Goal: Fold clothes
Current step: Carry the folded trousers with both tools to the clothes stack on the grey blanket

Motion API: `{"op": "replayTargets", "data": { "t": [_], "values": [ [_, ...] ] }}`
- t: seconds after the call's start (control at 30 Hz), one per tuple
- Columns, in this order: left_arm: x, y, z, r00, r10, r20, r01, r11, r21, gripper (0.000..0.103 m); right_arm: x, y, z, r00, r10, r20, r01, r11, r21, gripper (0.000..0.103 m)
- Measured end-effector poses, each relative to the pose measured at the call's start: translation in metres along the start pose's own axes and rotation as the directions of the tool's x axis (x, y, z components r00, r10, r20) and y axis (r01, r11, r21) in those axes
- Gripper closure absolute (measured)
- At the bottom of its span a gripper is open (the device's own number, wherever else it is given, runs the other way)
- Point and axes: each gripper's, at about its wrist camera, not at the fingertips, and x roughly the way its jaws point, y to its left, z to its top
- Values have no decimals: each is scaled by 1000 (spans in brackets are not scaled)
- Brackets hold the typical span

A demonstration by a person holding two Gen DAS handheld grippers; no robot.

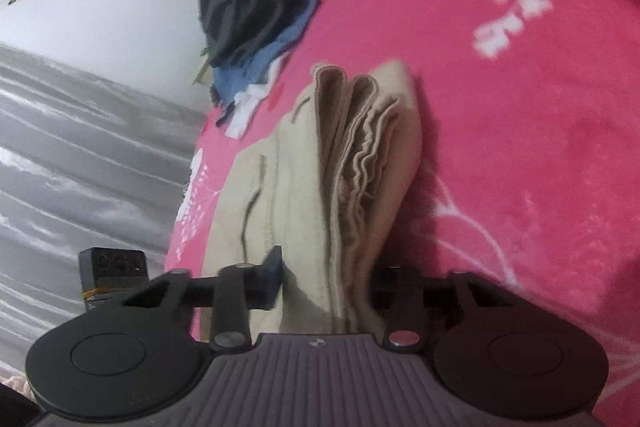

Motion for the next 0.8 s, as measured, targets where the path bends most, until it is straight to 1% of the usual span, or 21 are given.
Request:
{"op": "replayTargets", "data": {
  "t": [0.07, 0.2, 0.3, 0.4, 0.47, 0.53, 0.63, 0.8],
  "values": [
    [-6, -13, 2, 1000, 18, 10, -18, 999, 44, 40, -5, 16, 0, 1000, -25, 8, 26, 998, -61, 69],
    [-22, -26, 7, 999, 35, 37, -37, 998, 42, 41, -14, 48, 0, 998, -61, 22, 63, 988, -141, 70],
    [-34, -36, 11, 997, 48, 58, -50, 998, 37, 41, -19, 66, 6, 997, -70, 15, 71, 984, -165, 70],
    [-49, -45, 18, 995, 67, 75, -70, 997, 36, 41, -15, 90, 21, 996, -84, -22, 78, 978, -194, 70],
    [-60, -50, 24, 992, 88, 93, -93, 994, 51, 41, -11, 108, 33, 994, -88, -62, 71, 967, -244, 70],
    [-71, -50, 28, 986, 117, 122, -123, 992, 42, 41, -2, 124, 46, 992, -76, -105, 44, 959, -280, 70],
    [-95, -40, 31, 974, 160, 159, -157, 987, -29, 41, 20, 142, 59, 986, -46, -163, -9, 948, -318, 70],
    [-135, -34, 31, 935, 282, 215, -270, 959, -85, 41, 60, 173, 63, 974, 32, -225, -115, 923, -366, 70]
  ]
}}
